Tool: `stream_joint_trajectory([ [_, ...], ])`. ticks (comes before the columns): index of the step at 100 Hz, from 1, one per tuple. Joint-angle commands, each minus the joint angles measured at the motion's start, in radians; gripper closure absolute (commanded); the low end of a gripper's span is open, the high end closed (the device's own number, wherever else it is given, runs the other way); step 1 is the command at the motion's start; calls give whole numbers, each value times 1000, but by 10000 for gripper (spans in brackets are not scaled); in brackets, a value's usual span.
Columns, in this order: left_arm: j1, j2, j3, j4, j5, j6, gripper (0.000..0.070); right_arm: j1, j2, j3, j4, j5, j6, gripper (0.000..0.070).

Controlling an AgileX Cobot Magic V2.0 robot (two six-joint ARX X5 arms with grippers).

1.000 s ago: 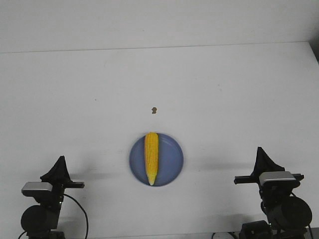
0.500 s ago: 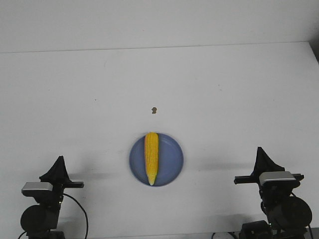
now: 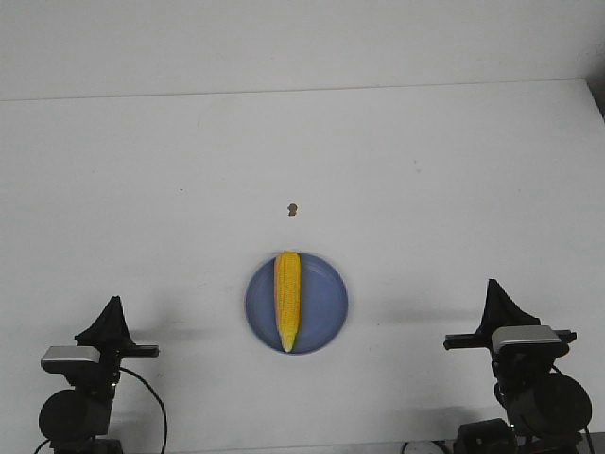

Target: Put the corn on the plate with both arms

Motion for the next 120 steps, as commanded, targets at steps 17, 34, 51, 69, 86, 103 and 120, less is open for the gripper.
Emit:
stream_joint_trajectory([
  [17, 0, -2, -20, 10, 2, 10, 684, 2, -4, 0, 15, 4, 6, 700],
  [34, 0, -2, -20, 10, 2, 10, 684, 2, -25, -39, 71, 26, -5, 700],
  [51, 0, -2, -20, 10, 2, 10, 684, -2, -90, -161, 188, 18, -7, 700],
  [69, 0, -2, -20, 10, 2, 10, 684, -15, -129, -251, 269, 18, -9, 700],
  [86, 0, -2, -20, 10, 2, 10, 684, -45, -129, -269, 272, 19, -27, 700],
  [103, 0, -2, -20, 10, 2, 10, 684, -98, -129, -307, 336, 18, -39, 700],
  [120, 0, -2, -20, 10, 2, 10, 684, -111, -129, -394, 505, -41, -30, 700],
])
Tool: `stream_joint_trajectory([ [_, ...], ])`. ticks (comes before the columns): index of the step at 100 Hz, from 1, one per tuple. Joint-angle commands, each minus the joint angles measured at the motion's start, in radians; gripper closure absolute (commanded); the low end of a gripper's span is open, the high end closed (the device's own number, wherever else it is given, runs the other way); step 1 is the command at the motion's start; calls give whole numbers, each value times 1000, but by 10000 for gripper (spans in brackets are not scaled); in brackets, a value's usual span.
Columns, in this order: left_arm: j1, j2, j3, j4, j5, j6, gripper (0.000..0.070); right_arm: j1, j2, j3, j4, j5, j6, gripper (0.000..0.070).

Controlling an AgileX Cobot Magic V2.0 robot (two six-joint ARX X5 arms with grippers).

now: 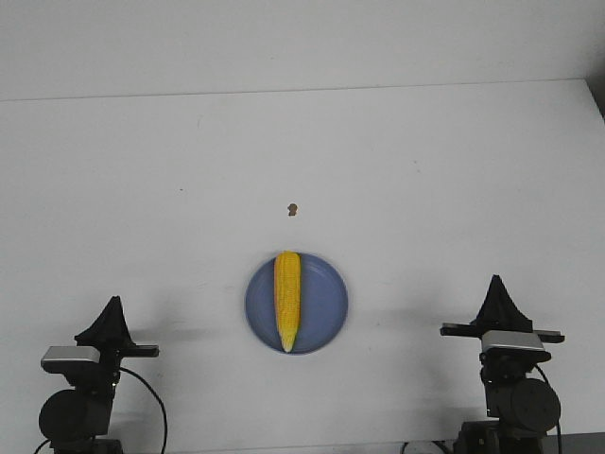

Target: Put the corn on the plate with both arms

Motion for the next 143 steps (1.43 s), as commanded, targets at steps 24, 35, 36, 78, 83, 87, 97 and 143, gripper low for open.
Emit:
stream_joint_trajectory([
  [24, 0, -2, -20, 10, 2, 10, 684, 2, 0, -80, 106, -49, 38, 700],
  [35, 0, -2, -20, 10, 2, 10, 684, 3, 0, -100, 108, -50, 53, 700],
  [36, 0, -2, -20, 10, 2, 10, 684, 3, 0, -100, 106, -50, 53, 700],
  [78, 0, -2, -20, 10, 2, 10, 684, 5, 0, -100, 112, -108, 60, 700],
  [83, 0, -2, -20, 10, 2, 10, 684, 5, 0, -100, 113, -108, 60, 700],
  [87, 0, -2, -20, 10, 2, 10, 684, 5, 0, -100, 113, -106, 60, 700],
  [97, 0, -2, -20, 10, 2, 10, 684, 5, 0, -100, 113, -105, 60, 700],
  [143, 0, -2, -20, 10, 2, 10, 684, 5, 0, -100, 113, -105, 60, 700],
])
